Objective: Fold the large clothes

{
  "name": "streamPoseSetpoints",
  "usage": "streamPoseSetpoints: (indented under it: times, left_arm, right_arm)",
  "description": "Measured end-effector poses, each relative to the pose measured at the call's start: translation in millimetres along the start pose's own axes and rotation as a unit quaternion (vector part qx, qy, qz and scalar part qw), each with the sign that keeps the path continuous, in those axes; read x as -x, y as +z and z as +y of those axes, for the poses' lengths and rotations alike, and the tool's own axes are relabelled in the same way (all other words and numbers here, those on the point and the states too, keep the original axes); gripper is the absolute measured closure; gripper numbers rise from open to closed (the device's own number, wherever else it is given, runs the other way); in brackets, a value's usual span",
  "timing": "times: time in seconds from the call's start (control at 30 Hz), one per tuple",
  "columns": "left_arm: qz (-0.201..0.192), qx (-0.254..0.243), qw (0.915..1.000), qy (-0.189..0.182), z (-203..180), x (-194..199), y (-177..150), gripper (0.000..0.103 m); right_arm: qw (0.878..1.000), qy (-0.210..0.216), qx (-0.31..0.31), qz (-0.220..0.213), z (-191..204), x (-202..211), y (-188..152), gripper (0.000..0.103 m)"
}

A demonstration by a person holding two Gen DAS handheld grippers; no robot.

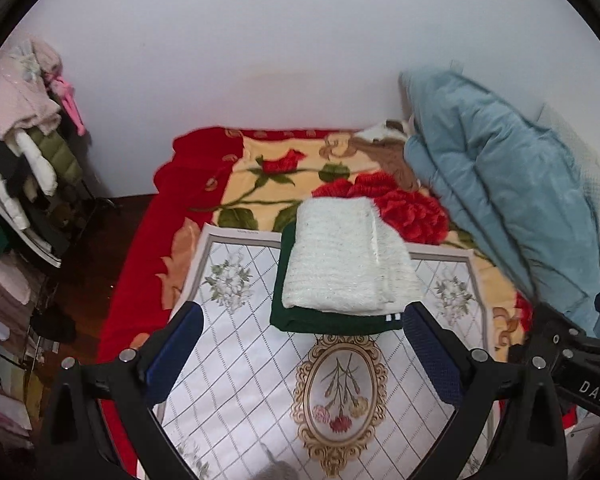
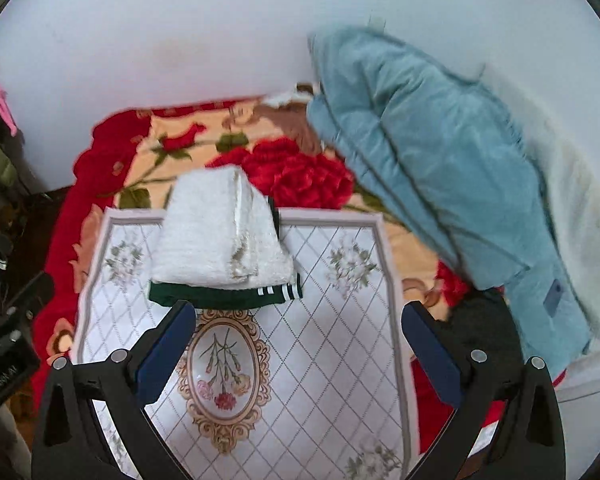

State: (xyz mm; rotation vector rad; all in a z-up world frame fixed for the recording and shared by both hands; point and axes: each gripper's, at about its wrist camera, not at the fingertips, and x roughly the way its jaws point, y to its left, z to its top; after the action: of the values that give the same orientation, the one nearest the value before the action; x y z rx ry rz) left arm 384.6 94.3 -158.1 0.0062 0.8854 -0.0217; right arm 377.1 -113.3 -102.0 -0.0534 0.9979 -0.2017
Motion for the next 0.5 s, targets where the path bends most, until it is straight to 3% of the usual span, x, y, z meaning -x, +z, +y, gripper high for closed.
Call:
streamPoseSetpoints:
  times: [0.23,0.5]
  left_arm:
    - [-0.028,0.002,0.9995,0.016,-2.9,95.0,-11.2,0.001]
    - [-0.049,0.009,0.9987,0.011,-17.4,151.0,-22.3,0.001]
  right_arm:
    - [0.999,0.018,0.000,-0.048,-13.8,117.4,-17.2,0.000]
    - [0.996,0.028,0.001,-0.088,-38.1,205.8,-33.5,0.000]
